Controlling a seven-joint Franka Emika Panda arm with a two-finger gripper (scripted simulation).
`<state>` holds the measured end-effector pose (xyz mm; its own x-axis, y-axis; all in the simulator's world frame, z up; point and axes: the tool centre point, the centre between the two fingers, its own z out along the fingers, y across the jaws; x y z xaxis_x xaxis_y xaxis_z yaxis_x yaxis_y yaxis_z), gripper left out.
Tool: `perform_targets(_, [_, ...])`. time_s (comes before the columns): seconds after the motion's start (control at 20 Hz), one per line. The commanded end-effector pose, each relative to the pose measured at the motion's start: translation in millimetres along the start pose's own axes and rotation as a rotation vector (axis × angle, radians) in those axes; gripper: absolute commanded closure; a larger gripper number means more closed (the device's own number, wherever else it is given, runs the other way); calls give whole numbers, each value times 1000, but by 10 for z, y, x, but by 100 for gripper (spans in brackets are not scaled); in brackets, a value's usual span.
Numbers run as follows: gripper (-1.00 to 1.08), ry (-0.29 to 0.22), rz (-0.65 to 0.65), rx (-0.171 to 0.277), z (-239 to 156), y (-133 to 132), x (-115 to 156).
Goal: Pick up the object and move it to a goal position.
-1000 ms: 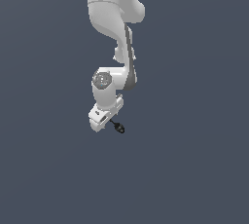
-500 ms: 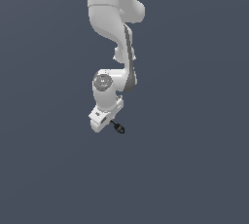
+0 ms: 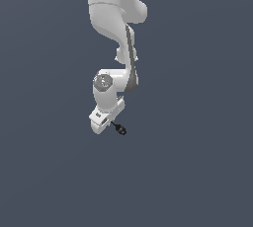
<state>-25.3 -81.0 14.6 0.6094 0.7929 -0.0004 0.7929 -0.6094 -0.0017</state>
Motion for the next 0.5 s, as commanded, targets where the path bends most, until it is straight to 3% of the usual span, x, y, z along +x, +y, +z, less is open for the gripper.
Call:
perform_targets(0.0, [108,0,1,-1,-70,41,-58])
perform_targets(0.45, [108,1,1,-1,-660,345,-536])
